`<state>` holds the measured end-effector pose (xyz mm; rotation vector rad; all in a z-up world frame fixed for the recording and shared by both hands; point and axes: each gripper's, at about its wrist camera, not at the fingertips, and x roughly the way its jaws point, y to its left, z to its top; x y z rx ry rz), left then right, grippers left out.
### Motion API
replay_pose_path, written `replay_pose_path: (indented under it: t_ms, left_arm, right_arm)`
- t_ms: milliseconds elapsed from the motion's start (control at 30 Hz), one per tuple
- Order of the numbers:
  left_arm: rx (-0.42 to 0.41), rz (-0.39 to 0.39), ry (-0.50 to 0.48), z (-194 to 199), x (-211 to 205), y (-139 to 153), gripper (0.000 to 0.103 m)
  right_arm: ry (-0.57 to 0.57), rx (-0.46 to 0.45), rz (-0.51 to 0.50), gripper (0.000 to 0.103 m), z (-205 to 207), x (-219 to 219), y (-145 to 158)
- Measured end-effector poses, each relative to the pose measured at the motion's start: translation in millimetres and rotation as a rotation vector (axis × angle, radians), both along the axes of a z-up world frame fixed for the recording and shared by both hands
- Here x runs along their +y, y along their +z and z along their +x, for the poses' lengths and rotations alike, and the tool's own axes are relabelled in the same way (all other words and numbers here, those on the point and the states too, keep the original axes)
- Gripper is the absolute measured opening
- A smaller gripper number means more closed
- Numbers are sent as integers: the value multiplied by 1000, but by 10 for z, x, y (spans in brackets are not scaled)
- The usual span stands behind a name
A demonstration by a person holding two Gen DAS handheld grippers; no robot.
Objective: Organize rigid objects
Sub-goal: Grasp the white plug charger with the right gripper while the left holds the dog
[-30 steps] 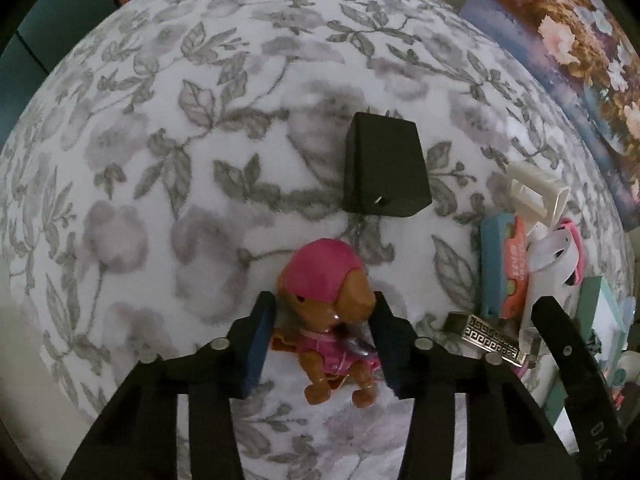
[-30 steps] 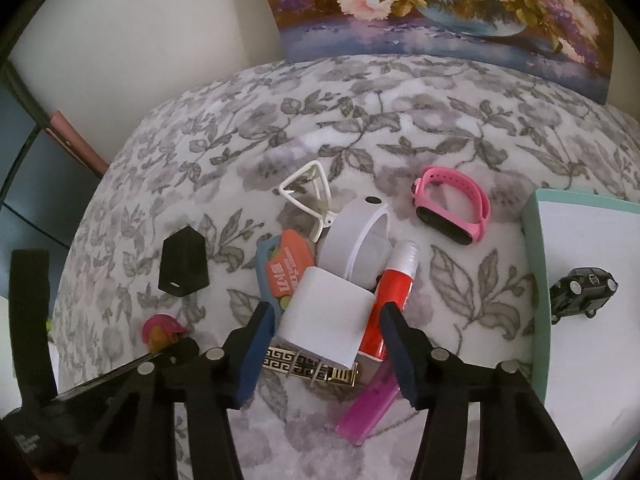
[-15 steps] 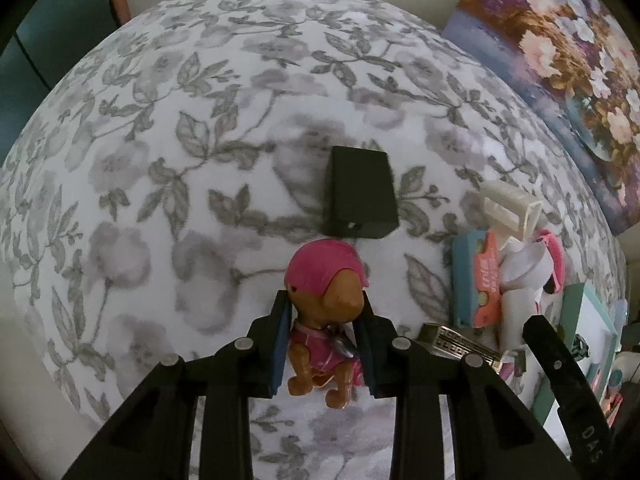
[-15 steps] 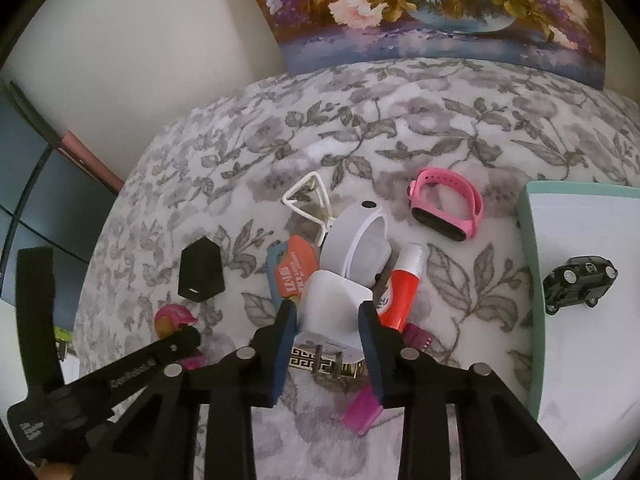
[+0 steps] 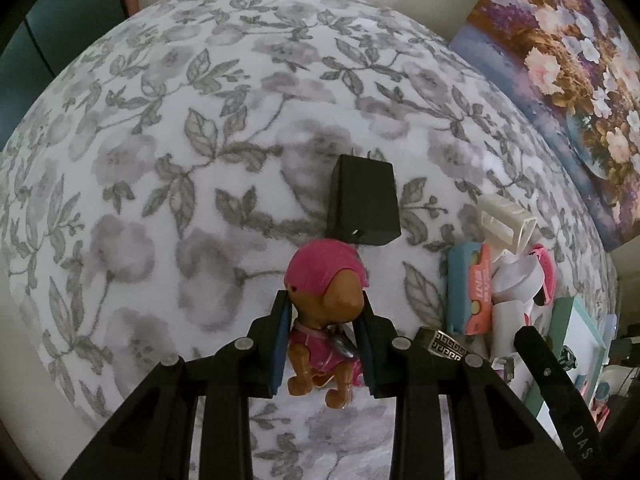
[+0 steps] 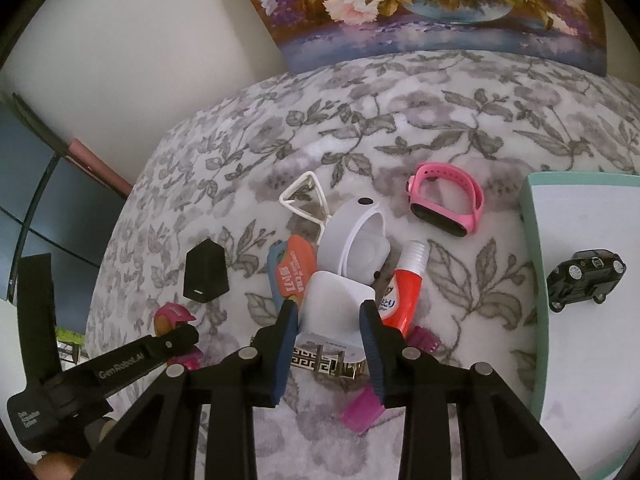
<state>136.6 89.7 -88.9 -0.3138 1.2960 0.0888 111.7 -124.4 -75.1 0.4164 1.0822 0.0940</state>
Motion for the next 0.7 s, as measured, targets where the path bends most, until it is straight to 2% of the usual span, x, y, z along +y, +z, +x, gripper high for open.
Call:
replay_pose_path:
  t_ms: [67,133,233,467,700]
  left_arm:
    - [4,-6,-5,13,-22,-20,32]
    - [9,-16,-6,23,-32,-48,32]
    - [16,-28,-2,39,-31,-79,32]
    - [38,-37,-1,55,-37,-160,32]
    - [47,-30,-4,84,-60,-197,32]
  right_arm:
    - [6,8,-18,40,3,2,-1]
    - [8,20,-24,50,12,16,-28]
    - [16,33,-54,52,22,60,-74]
    - [10,36,-83,53,60,110,-127]
    - [17,41,-94,46,72,149,-187]
